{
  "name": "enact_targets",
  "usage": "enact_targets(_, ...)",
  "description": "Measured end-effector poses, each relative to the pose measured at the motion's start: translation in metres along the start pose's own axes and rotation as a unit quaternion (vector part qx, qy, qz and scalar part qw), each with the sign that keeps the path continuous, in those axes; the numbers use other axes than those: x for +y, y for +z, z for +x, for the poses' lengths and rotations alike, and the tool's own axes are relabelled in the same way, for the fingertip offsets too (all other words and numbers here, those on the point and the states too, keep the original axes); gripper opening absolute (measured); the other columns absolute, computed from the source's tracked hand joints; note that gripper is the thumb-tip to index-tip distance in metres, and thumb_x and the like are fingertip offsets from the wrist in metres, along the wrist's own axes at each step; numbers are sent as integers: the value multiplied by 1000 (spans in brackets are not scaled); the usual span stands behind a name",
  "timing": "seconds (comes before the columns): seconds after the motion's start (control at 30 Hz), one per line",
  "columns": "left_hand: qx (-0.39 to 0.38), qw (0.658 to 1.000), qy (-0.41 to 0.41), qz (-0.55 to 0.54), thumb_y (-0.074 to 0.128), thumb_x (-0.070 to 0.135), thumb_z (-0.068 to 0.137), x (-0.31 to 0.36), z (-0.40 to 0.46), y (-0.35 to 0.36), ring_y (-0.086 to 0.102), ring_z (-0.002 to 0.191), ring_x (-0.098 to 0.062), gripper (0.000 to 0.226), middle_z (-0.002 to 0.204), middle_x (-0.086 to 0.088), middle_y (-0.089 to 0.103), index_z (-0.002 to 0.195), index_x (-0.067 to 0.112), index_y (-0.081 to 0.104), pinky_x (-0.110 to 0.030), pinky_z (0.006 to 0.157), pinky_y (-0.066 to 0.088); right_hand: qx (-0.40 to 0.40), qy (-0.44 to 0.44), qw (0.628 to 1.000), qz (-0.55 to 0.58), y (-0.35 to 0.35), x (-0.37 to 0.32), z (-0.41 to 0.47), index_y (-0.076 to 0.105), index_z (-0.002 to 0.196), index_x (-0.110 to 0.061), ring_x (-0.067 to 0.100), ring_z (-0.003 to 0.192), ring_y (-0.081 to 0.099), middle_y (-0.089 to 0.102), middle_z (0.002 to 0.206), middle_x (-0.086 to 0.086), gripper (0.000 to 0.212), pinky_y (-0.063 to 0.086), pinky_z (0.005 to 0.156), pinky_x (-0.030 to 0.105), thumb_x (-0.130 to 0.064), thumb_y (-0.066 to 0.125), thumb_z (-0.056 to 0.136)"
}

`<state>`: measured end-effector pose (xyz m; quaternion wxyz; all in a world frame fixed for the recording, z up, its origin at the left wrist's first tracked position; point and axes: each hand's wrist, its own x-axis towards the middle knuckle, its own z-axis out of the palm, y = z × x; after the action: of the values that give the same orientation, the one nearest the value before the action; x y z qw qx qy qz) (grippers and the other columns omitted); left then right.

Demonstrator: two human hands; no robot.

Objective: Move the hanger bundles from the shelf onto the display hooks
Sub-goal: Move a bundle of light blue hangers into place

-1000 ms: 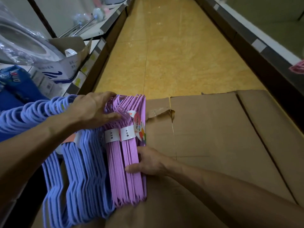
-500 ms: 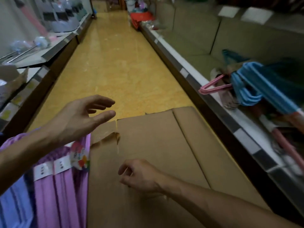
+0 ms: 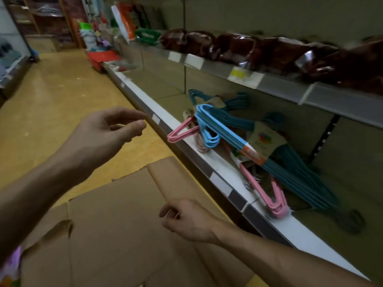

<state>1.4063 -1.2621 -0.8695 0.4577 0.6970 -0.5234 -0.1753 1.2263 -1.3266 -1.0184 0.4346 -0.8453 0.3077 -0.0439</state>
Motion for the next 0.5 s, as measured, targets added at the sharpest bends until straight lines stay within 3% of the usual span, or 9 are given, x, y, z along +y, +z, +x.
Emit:
enact_targets(0.07, 3, 1000, 5, -27, 63, 35, 90, 5, -2, 22, 65, 102, -4, 21, 105, 14, 70, 110, 40, 67, -31, 86, 52, 38, 10, 999, -5, -18, 11, -11, 64, 120, -23, 7, 92, 60, 63, 103, -8, 26, 50, 78, 22, -28, 57, 96)
enact_targets(0.13, -7, 999, 11, -47, 62, 31, 91, 9, -2, 41, 66, 101, -4, 23, 106, 12, 70, 113, 37, 67, -30, 86, 52, 70, 20, 997, -22, -38, 21, -24, 64, 119, -22, 8, 92, 63, 66, 101, -6, 26, 52, 80, 25, -28, 57, 95)
enact_targets(0.23, -13, 997, 15, -76, 62, 27, 92, 16, 5, 63, 68, 98, -7, 21, 103, 8, 72, 112, 34, 67, -37, 89, 54, 141, 33, 989, -32, -66, 34, -45, 61, 120, -25, 9, 91, 65, 69, 97, -6, 28, 55, 86, 34, -32, 58, 93)
enact_targets(0.37, -9, 989, 20, -147, 63, 23, 92, 21, 11, 85, 72, 95, -16, 20, 100, -1, 74, 110, 29, 69, -45, 92, 55, 263, 48, 964, -15, -116, 51, -74, 54, 124, -31, 5, 87, 63, 65, 99, -10, 36, 56, 79, 30, -40, 65, 91)
enact_targets(0.5, -33, 985, 18, -167, 63, 21, 93, 16, 9, 107, 72, 95, -18, 19, 100, -1, 75, 109, 29, 70, -47, 91, 55, 303, 87, 949, -16, -166, 88, -94, 32, 143, -30, 9, 120, 50, 51, 132, -9, 75, 42, 101, 26, -41, 76, 83)
